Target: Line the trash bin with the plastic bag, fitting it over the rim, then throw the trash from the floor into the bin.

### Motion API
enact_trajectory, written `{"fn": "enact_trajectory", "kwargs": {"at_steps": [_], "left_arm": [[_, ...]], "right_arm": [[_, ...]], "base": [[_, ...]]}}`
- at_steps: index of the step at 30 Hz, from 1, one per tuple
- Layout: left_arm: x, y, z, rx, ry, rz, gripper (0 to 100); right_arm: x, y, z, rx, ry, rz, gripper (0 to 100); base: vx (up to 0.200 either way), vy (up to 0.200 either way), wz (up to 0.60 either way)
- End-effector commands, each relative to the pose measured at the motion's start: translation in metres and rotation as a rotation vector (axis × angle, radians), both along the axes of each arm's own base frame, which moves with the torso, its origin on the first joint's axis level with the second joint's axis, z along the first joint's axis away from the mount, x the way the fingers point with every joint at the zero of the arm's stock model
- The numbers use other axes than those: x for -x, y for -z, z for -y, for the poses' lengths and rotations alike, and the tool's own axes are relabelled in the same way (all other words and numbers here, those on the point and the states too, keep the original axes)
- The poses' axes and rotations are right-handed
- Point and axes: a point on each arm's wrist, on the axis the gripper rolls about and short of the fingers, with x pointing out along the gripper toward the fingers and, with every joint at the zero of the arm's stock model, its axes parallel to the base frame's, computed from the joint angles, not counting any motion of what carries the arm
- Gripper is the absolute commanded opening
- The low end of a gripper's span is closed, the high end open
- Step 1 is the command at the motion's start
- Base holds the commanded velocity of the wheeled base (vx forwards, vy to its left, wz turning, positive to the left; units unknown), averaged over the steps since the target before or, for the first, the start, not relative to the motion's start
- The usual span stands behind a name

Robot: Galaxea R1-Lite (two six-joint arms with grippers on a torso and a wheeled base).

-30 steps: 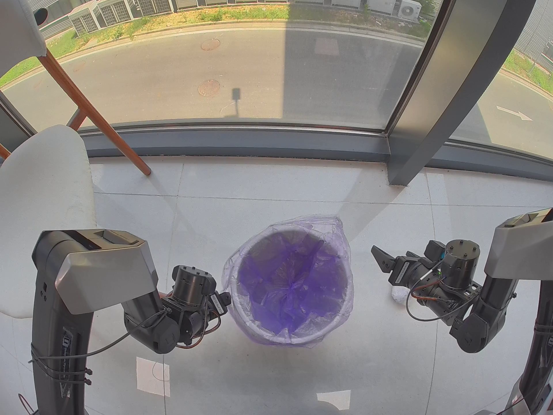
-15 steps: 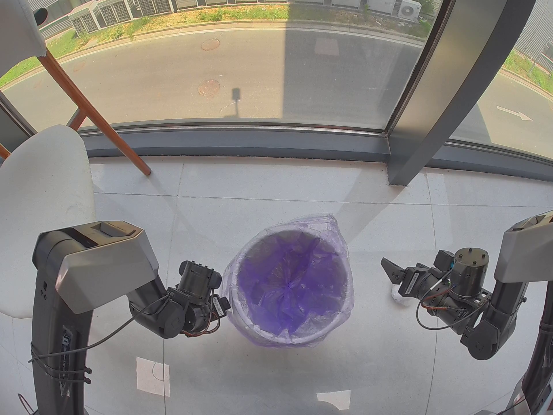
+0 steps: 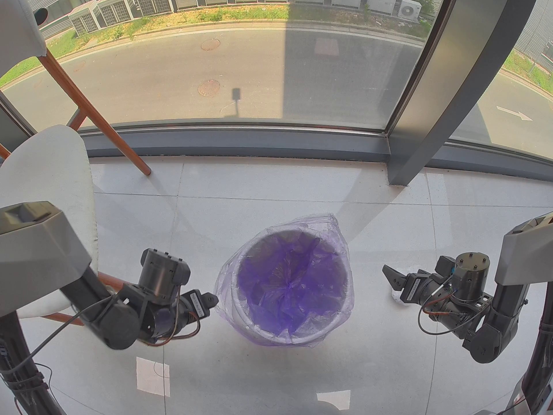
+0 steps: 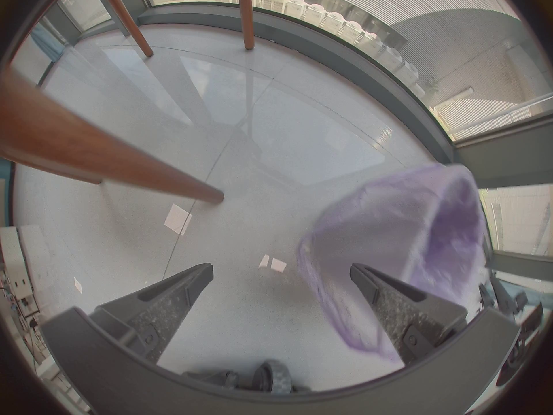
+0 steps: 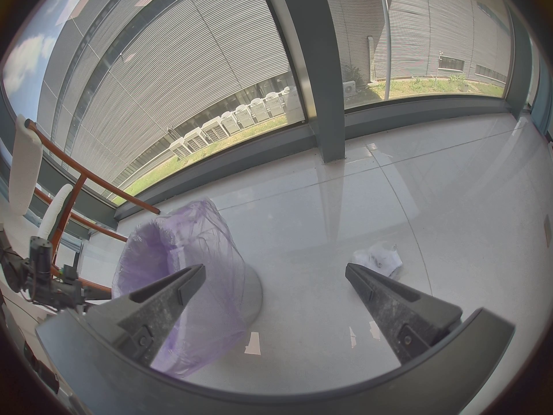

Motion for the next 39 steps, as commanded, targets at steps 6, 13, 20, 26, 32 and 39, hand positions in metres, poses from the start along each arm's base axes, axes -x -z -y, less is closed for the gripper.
{"fn": "enact_trajectory", "kwargs": {"at_steps": [6, 13, 20, 26, 32, 39], "left_arm": [[0.078, -0.029, 0.005, 0.097, 0.181, 0.066, 100], [0.085, -0.029, 0.001, 0.181, 0.224, 0.106, 100], [0.090, -0.030, -0.001, 0.187, 0.242, 0.101, 100], [0.091, -0.029, 0.002, 0.172, 0.259, 0.106, 100], [0.095, -0.024, 0.013, 0.058, 0.398, 0.127, 100], [0.093, -0.015, 0.026, 0.048, 0.440, 0.101, 100]], "right_arm": [[0.006, 0.006, -0.002, 0.014, -0.013, -0.030, 100], [0.013, 0.009, 0.000, 0.034, 0.014, -0.054, 100], [0.020, 0.011, 0.001, 0.044, 0.012, -0.076, 100], [0.020, 0.011, 0.002, 0.045, 0.015, -0.078, 100], [0.020, 0.012, -0.001, 0.044, 0.007, -0.078, 100], [0.019, 0.011, -0.002, 0.037, 0.004, -0.075, 100]], "base": [[0.000, 0.000, 0.00], [-0.057, 0.000, 0.00], [-0.200, 0.000, 0.00], [-0.200, 0.000, 0.00], [0.000, 0.000, 0.00], [0.000, 0.000, 0.00]]}}
